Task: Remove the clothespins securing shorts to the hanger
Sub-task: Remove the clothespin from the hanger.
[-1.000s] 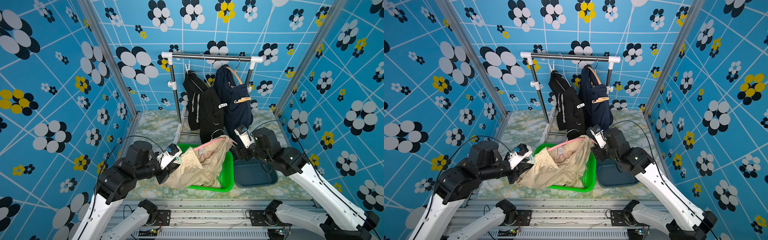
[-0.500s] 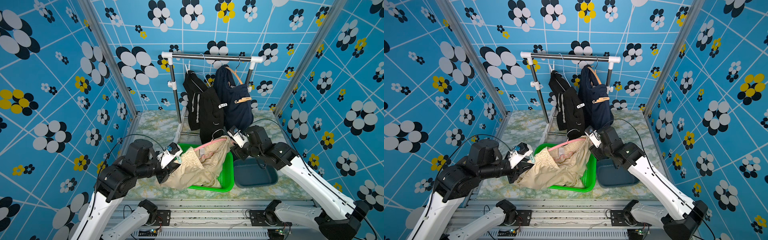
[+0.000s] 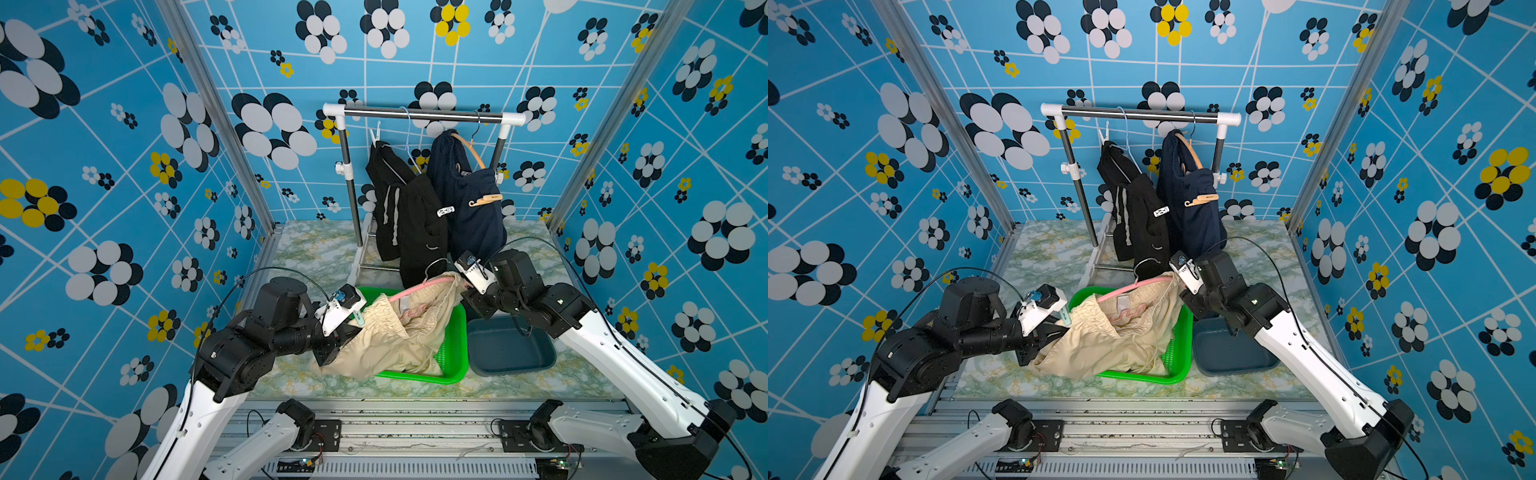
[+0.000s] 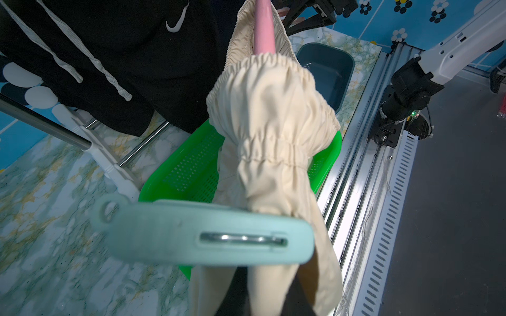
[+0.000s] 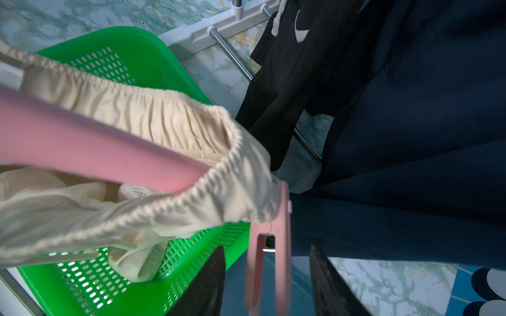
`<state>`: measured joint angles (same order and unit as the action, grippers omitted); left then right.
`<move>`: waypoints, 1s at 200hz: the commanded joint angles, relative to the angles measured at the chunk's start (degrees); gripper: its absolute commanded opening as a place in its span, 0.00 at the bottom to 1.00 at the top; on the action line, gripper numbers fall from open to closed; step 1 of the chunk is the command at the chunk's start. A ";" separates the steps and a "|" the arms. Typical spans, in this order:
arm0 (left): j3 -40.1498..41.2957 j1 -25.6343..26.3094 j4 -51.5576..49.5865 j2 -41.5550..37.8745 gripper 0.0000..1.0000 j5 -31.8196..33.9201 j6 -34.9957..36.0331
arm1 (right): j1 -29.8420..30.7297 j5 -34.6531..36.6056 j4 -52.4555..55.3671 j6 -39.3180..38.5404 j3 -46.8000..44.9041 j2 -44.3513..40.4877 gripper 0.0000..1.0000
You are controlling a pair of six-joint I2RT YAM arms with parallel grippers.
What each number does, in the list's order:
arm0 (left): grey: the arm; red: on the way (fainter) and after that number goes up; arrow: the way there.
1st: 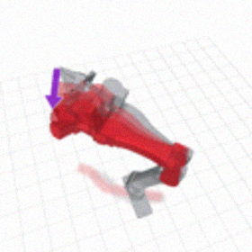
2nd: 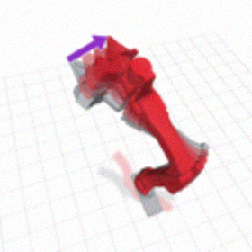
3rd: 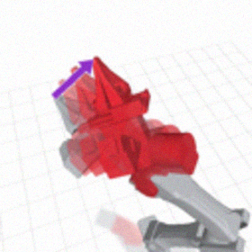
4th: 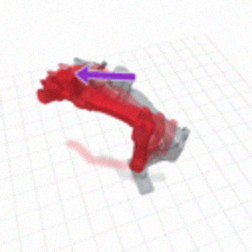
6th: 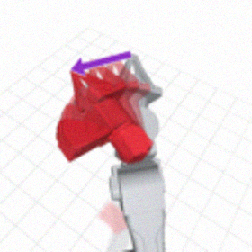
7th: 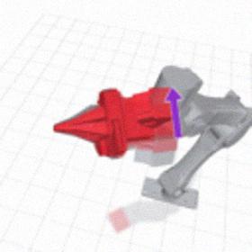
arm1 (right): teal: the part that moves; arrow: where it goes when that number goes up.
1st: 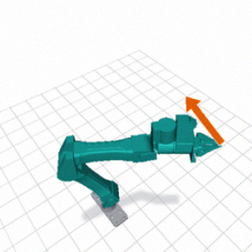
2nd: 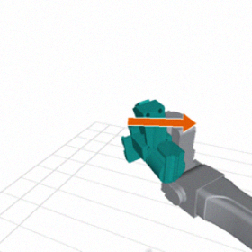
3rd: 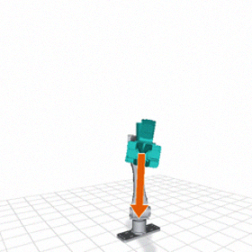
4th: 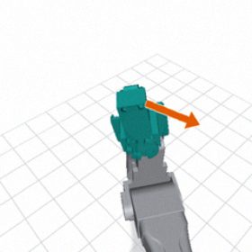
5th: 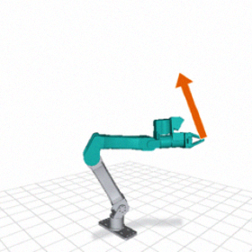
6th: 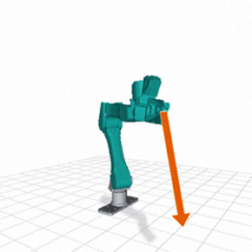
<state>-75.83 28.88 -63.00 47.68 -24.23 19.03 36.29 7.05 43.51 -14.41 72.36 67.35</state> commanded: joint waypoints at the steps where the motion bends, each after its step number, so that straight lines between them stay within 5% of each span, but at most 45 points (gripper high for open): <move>1: -1.88 -0.24 2.86 -0.82 0.00 -2.67 -0.39 | -0.74 -1.55 -1.28 -0.20 -0.88 0.58 0.51; 104: -1.78 -0.31 3.18 -0.76 0.00 -2.18 -0.91 | -1.91 -3.98 -2.25 0.34 -2.55 1.07 0.41; 200: -1.69 -0.32 4.16 -0.15 0.00 -2.22 -1.75 | -2.10 -3.97 -3.05 1.66 -3.58 -0.44 0.00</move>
<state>-75.83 28.88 -63.07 47.86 -24.21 18.39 34.37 3.97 41.82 -13.91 69.78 68.69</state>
